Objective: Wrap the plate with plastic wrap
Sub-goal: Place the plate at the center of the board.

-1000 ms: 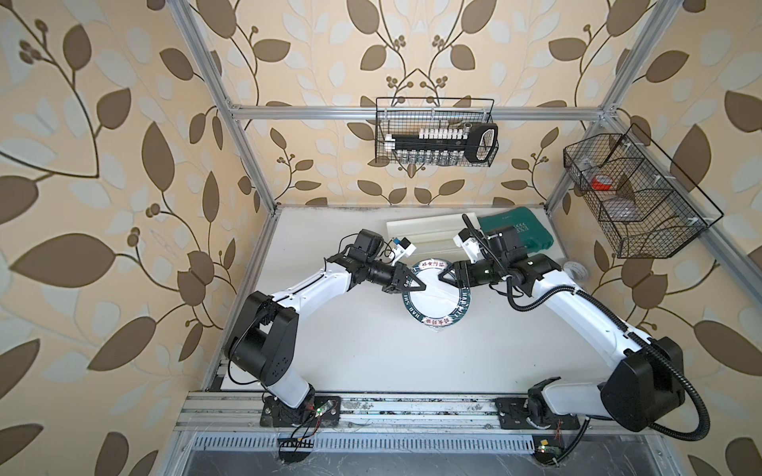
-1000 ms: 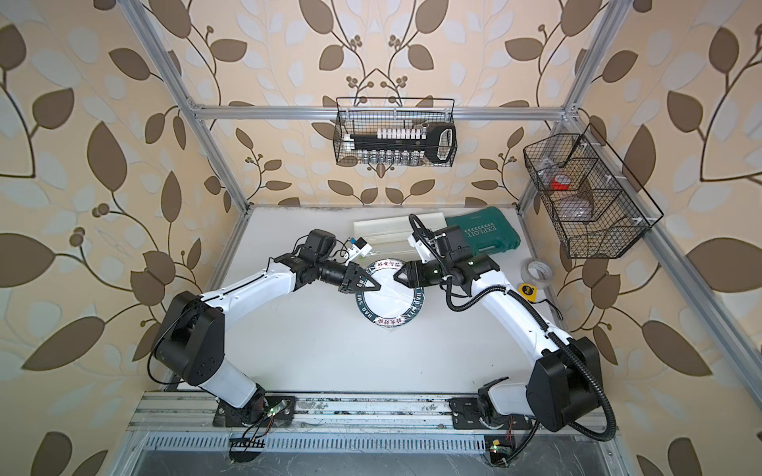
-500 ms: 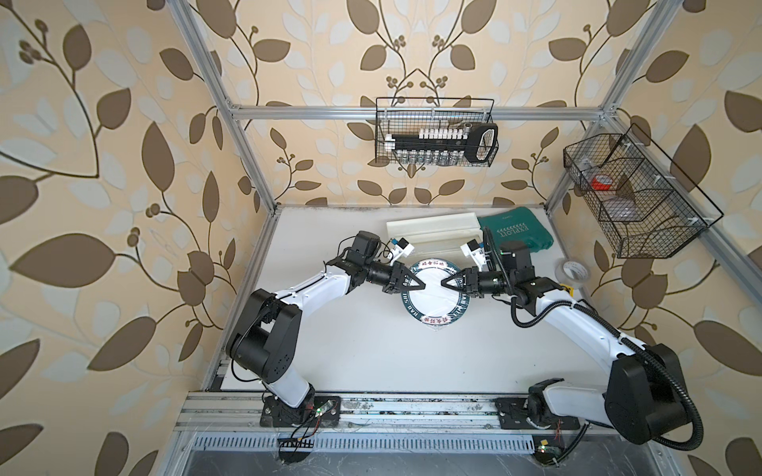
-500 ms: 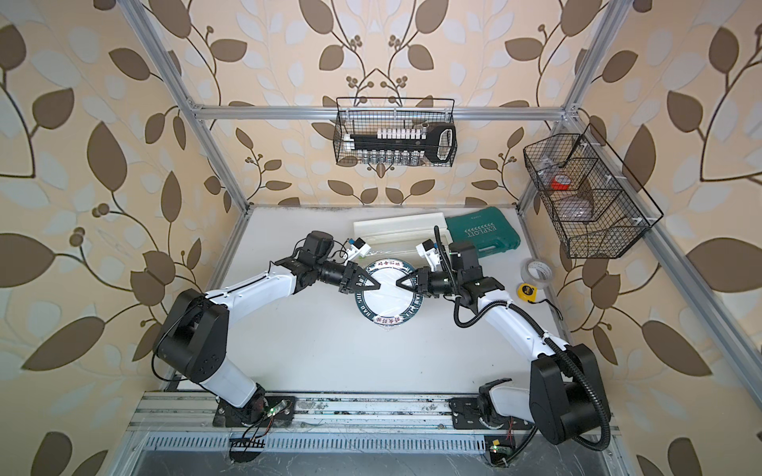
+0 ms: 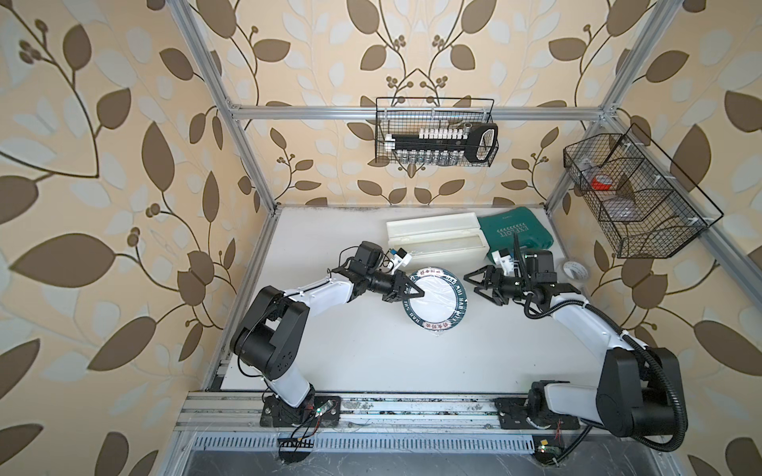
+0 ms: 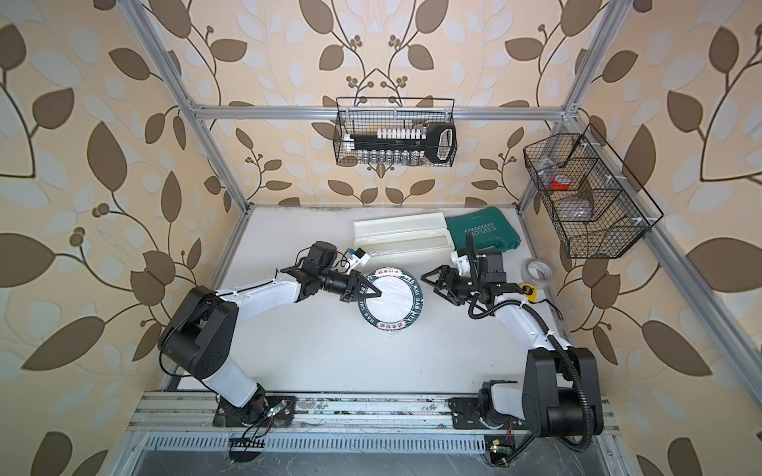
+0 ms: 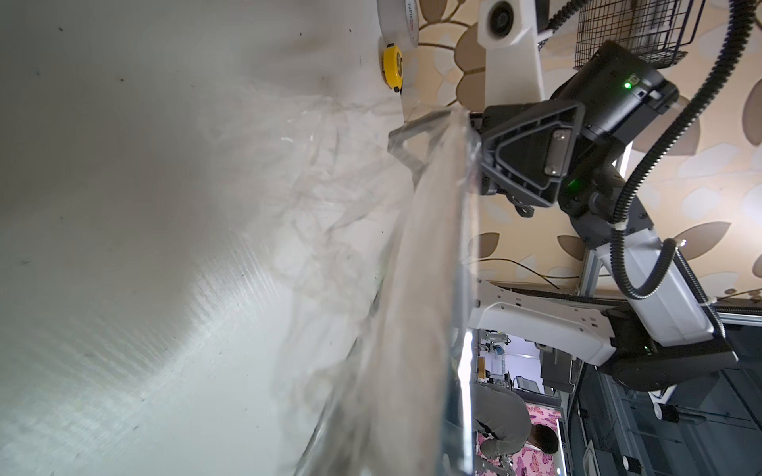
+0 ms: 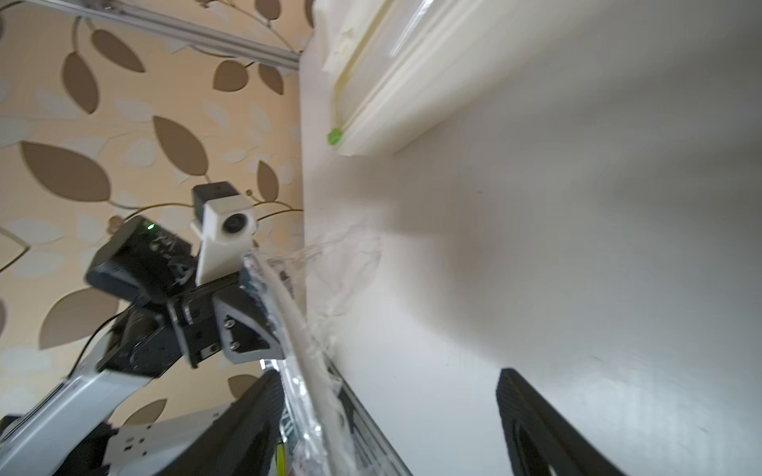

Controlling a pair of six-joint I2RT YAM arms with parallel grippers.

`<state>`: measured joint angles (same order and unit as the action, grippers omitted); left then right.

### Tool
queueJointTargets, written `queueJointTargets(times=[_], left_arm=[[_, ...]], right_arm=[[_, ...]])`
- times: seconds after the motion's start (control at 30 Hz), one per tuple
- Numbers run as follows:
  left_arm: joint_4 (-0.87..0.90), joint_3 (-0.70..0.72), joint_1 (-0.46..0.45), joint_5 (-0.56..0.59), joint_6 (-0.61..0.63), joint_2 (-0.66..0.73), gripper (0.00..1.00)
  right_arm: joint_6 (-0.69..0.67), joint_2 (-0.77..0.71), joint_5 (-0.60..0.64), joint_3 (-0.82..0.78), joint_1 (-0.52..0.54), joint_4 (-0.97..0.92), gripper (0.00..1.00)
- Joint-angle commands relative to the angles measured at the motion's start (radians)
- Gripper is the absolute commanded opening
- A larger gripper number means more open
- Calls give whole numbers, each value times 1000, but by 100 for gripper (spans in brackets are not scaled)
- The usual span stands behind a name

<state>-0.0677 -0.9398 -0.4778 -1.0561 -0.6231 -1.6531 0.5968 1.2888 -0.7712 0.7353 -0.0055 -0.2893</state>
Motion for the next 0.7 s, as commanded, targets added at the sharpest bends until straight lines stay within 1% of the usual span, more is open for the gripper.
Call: queueJointTargets(times=[0.0, 0.03, 0.13, 0.2, 0.33, 0.37, 0.47, 0.57, 0.6, 0.67], left_arm=[[31, -4, -29, 47, 70, -55, 0], [38, -14, -40, 67, 81, -86, 0], [-9, -51, -52, 93, 56, -193, 0], [-5, -98, -55, 103, 56, -248, 0], [135, -220, -73, 143, 142, -323, 0], [167, -242, -73, 152, 161, -343, 2], [250, -276, -71, 188, 201, -388, 13], [318, -295, -64, 230, 221, -410, 36], [329, -295, -60, 239, 222, -409, 42], [338, -291, -50, 248, 221, -394, 49]], right_arm=[[-113, -52, 211, 36, 0, -180, 82], [-112, -59, 216, 35, 1, -178, 82], [-97, -53, 203, 35, 9, -155, 79], [-88, -42, 197, 38, 29, -142, 78], [-81, -18, 247, 42, 100, -131, 75], [-77, -11, 253, 37, 110, -124, 75], [-61, 10, 254, 19, 122, -88, 73], [-55, 27, 264, 16, 133, -73, 72], [-56, 32, 266, 16, 134, -70, 72], [-56, 40, 270, 21, 138, -66, 72]])
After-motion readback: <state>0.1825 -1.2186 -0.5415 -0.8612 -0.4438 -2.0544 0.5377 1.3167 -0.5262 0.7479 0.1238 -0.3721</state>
